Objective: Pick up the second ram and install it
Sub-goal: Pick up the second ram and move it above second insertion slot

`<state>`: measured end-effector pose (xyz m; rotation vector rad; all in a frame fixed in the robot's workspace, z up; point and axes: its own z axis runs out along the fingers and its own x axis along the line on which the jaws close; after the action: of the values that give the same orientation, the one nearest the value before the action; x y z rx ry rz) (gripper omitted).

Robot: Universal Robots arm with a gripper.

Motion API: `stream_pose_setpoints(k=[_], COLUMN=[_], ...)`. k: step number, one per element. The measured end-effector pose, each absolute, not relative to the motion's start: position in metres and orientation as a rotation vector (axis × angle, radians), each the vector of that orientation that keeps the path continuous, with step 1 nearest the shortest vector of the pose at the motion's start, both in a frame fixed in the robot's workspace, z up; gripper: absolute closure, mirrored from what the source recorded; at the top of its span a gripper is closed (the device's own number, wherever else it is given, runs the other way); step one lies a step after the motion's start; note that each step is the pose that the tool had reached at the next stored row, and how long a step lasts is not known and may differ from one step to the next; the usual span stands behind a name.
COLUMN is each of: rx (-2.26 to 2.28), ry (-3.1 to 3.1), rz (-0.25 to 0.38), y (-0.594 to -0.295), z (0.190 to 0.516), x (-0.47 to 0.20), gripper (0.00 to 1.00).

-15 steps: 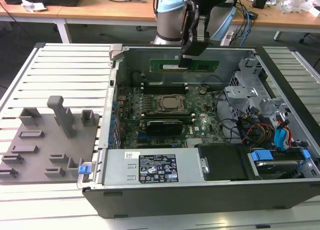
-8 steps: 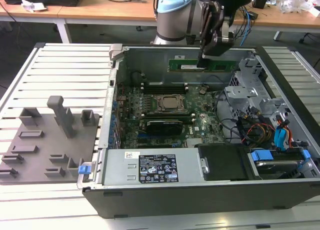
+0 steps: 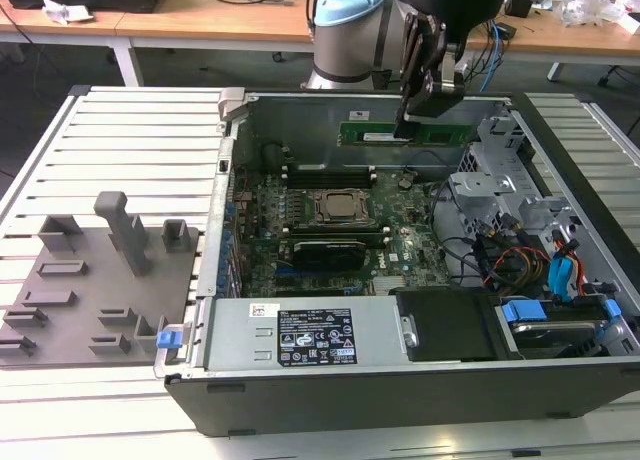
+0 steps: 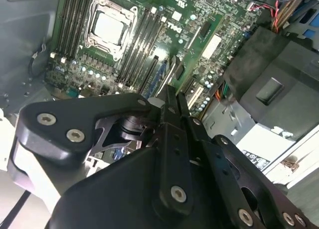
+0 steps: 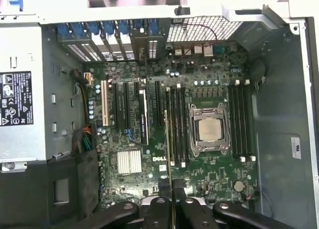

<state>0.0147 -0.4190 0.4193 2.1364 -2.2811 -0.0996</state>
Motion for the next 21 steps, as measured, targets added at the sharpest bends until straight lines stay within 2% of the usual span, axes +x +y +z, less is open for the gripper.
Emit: stream_pose_setpoints(k=[21], rx=[2.136], ry=[-2.281], rz=[-0.1], y=[-0.419], z=[0.371], x=[0.015], gripper=[0.87])
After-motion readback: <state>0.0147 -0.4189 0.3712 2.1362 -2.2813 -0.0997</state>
